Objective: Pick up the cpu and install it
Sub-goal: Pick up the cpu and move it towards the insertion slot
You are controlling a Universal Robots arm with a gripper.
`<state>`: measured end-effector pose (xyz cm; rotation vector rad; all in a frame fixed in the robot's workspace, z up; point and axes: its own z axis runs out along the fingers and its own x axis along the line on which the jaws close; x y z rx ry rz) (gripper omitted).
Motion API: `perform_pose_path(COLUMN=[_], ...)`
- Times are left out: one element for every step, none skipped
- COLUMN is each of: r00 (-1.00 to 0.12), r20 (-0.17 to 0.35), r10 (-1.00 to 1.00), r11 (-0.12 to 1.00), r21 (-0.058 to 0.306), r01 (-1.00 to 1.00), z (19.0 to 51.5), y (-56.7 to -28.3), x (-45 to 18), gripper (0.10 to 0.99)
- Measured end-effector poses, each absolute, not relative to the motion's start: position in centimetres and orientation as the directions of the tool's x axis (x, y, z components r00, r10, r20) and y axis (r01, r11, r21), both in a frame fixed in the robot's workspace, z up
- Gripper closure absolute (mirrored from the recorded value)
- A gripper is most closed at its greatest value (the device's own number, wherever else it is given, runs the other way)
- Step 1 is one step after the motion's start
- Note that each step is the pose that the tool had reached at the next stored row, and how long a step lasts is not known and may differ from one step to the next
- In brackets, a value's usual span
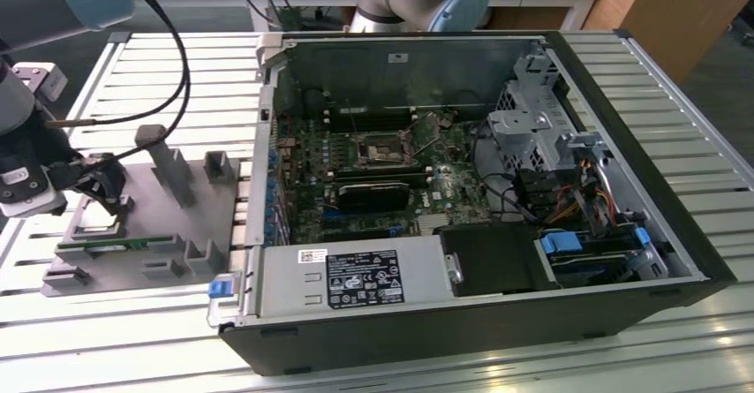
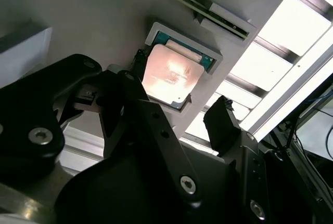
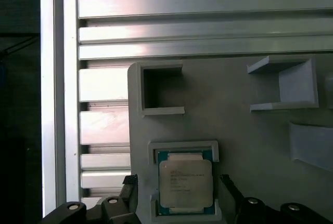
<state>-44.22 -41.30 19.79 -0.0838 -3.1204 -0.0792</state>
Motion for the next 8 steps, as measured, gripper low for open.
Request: perform_pose_path(r00=[-0.998,-0.998,-0.999,-0.999,-0.999,-0.999,-0.999,-0.999], r20=[0.02,0.021,0.02,0.02,0.018,0.017,0.014,0.012], r10=[0.053,0.052,0.05,0.048,0.047,0.046,0.046,0.046], r11=[0.997,0.997,0.997,0.998,0.998,0.998,0.998,0.998], r21=[0.05,0.05,0.05,0.051,0.051,0.051,0.05,0.048], r01=[0.054,0.053,0.051,0.049,0.048,0.047,0.047,0.047], z=[19.68,19.6,19.5,19.43,19.37,19.31,19.24,19.18], y=[-41.28,-41.26,-41.25,-41.23,-41.2,-41.18,-41.15,-41.14], x=[-44.22,-44.22,-44.22,-44.22,-44.22,-44.22,-44.22,-44.23], gripper=[0.369,0.369,0.369,0.369,0.369,0.369,0.369,0.369])
